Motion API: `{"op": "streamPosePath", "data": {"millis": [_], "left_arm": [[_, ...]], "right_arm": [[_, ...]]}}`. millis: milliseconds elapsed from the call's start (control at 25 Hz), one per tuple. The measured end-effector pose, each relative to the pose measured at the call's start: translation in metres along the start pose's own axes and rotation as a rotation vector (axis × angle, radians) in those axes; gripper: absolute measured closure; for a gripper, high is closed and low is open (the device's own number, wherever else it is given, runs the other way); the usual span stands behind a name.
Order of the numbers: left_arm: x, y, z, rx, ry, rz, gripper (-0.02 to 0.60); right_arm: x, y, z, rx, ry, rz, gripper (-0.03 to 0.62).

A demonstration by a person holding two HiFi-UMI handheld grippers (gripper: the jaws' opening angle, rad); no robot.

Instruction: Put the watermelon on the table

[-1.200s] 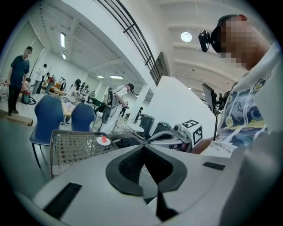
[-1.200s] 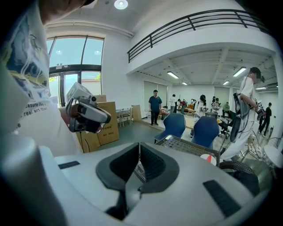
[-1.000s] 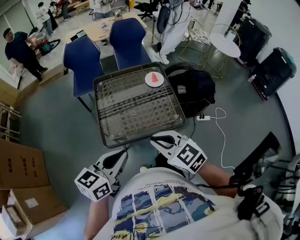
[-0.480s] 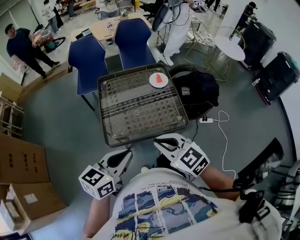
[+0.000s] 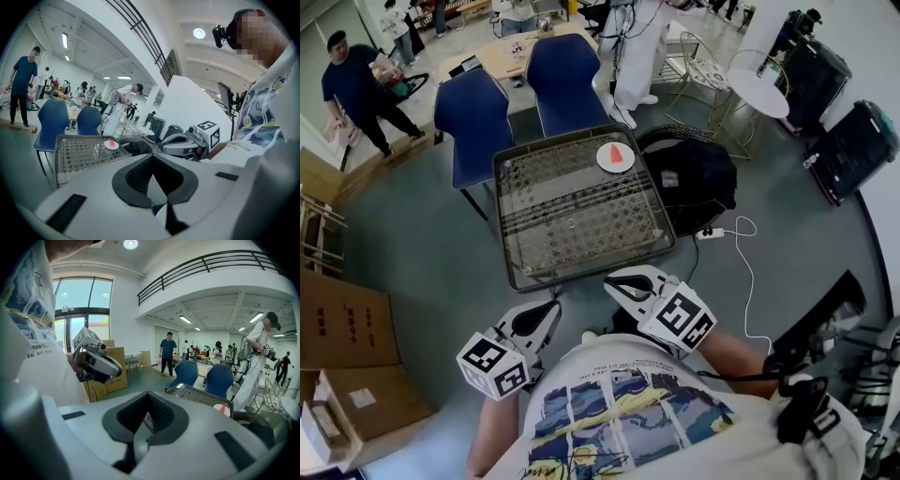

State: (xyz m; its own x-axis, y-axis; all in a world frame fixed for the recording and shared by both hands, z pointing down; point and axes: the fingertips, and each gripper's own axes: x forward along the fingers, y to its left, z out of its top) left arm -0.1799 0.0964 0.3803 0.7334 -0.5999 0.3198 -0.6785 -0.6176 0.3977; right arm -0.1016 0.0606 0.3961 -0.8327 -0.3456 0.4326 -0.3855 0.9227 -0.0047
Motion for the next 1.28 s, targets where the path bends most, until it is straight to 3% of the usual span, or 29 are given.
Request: {"op": "streamPosePath", "data": {"millis": [600, 1280], "left_arm": [[0.009, -0.003, -0.008, 0.041, 0.042, -0.005, 0.572], [0.014, -0.001, -0.008, 0.027, 0.053, -0.016, 0.572]], "right_arm": [[-0.001, -0.002, -0.006, 0.002, 0.004, -0.001, 0.583], [-0.001, -0.003, -0.010, 0.017, 0.023, -0.002, 0.583]]}}
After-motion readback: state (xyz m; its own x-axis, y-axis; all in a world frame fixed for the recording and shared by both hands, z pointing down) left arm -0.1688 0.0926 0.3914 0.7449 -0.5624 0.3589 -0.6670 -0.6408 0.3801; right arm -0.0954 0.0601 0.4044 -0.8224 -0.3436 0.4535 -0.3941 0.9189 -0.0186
